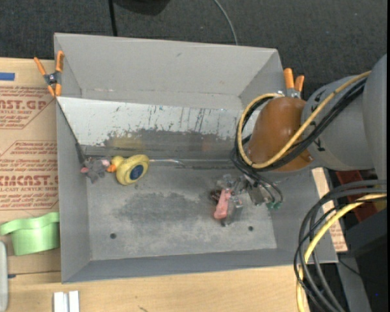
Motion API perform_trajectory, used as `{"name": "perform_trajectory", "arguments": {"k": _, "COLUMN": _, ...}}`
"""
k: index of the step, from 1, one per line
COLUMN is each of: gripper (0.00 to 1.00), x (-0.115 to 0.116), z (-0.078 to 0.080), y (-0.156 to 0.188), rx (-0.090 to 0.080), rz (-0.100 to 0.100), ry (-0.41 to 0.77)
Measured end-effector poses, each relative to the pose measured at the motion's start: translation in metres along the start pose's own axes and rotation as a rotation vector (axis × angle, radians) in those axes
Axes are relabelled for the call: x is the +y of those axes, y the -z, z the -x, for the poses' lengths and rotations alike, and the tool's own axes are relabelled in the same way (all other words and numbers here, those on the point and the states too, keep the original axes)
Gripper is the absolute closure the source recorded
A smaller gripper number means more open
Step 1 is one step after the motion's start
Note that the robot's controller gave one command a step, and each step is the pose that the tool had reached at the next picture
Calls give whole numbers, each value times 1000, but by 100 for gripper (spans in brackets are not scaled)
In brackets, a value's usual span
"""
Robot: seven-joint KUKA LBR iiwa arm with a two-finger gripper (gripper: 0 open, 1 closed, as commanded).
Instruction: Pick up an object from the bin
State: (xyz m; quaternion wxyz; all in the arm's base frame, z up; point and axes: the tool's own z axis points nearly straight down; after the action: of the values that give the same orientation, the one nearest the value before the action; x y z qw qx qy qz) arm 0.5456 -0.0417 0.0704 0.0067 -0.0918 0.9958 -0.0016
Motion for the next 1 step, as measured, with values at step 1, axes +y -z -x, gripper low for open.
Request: {"name": "perform_trajectory", "arguments": {"k": 1, "gripper": 100, "x": 5, "z": 0, "y": 126, "rx": -3, "rz": 0, "ry": 72}}
